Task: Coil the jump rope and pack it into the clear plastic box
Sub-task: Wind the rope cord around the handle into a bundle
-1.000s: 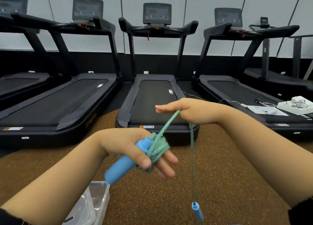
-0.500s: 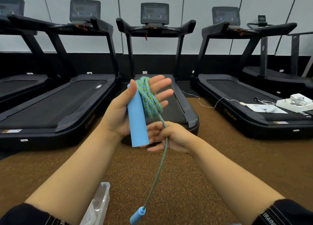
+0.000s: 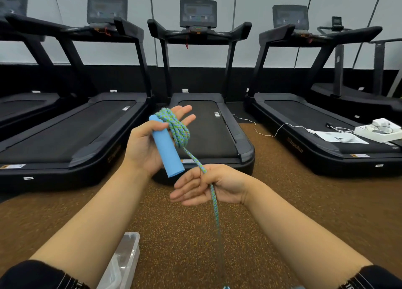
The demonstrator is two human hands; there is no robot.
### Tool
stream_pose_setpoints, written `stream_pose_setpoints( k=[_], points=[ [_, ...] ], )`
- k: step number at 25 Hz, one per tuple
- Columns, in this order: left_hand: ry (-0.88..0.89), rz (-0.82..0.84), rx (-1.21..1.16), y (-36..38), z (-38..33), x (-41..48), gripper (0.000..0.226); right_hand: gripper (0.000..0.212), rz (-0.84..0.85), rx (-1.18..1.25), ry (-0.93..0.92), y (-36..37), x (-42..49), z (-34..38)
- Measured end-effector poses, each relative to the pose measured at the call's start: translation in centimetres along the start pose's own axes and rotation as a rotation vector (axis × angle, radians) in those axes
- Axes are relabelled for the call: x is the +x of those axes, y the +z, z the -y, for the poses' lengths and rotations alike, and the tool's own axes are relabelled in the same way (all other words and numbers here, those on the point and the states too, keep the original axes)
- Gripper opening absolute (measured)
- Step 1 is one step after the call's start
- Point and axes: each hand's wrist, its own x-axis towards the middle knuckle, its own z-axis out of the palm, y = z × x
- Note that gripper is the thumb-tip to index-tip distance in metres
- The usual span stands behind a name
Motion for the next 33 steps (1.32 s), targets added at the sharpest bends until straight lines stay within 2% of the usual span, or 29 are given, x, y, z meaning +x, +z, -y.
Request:
stream_pose_setpoints(
  k=[3,5,7,9,11,13,14,16,18,20,22,24,26,29,31,33],
  points=[
    [-0.035,-0.034,0.148,-0.8,0.1,-0.2,0.085,0.040,-0.077,-0.098,0.025,0.8,-0.1,0.0],
    [-0.129,0.041,0.335,-1.1,0.2,-0.7,0.089,0.035,-0.182,-0.250,0.042,1.5,-0.4,0.5],
    [-0.276,0.122,0.553,-1.4,0.3,-1.3,0.084,0.031,-0.267,-0.463,0.034,2.0,-0.7,1.2],
    [-0.393,0.146,0.896,-1.2,0.4,-1.8,0.068,0.026,-0.360,-0.844,0.008,2.5,-1.0,1.9],
    [-0.424,0.140,1.322,-0.3,0.3,-2.1,0.032,0.017,-0.462,-1.460,-0.087,2.6,-1.1,2.4],
    [-0.416,0.191,1.594,0.8,0.4,-2.1,0.025,0.010,-0.495,-2.028,-0.284,2.5,-1.1,2.5],
    [-0.406,0.208,1.661,1.1,0.4,-2.0,0.026,0.011,-0.456,-2.185,-0.343,2.5,-1.2,2.7],
    [-0.377,0.216,1.709,1.3,0.6,-1.9,0.027,0.011,-0.365,-2.305,-0.404,2.3,-1.2,3.5],
    [-0.369,0.254,1.692,0.9,0.7,-1.9,0.032,0.012,-0.315,-2.333,-0.515,1.5,-1.3,4.1],
    [-0.410,0.309,1.603,0.7,0.7,-2.0,0.040,0.022,-0.285,-2.299,-0.652,1.5,-1.8,4.8],
    [-0.465,0.335,1.380,0.9,0.7,-2.4,0.041,0.025,-0.291,-2.189,-0.771,1.5,-2.1,5.6],
    [-0.480,0.348,1.077,1.3,0.6,-2.8,0.031,0.028,-0.427,-2.034,-0.836,1.2,-2.2,6.1],
    [-0.480,0.371,0.762,1.6,0.5,-3.4,0.030,0.035,-0.601,-1.807,-0.861,0.6,-1.9,6.1],
    [-0.470,0.443,0.331,2.0,0.3,-3.8,0.029,0.043,-0.769,-1.291,-0.829,0.1,-1.2,5.5],
    [-0.451,0.502,0.071,2.6,0.3,-3.8,0.024,0.046,-0.808,-0.986,-0.803,0.2,-0.6,5.1],
    [-0.425,0.517,-0.090,3.5,0.6,-3.7,0.020,0.045,-0.811,-0.826,-0.791,0.5,0.0,4.7]
  ],
)
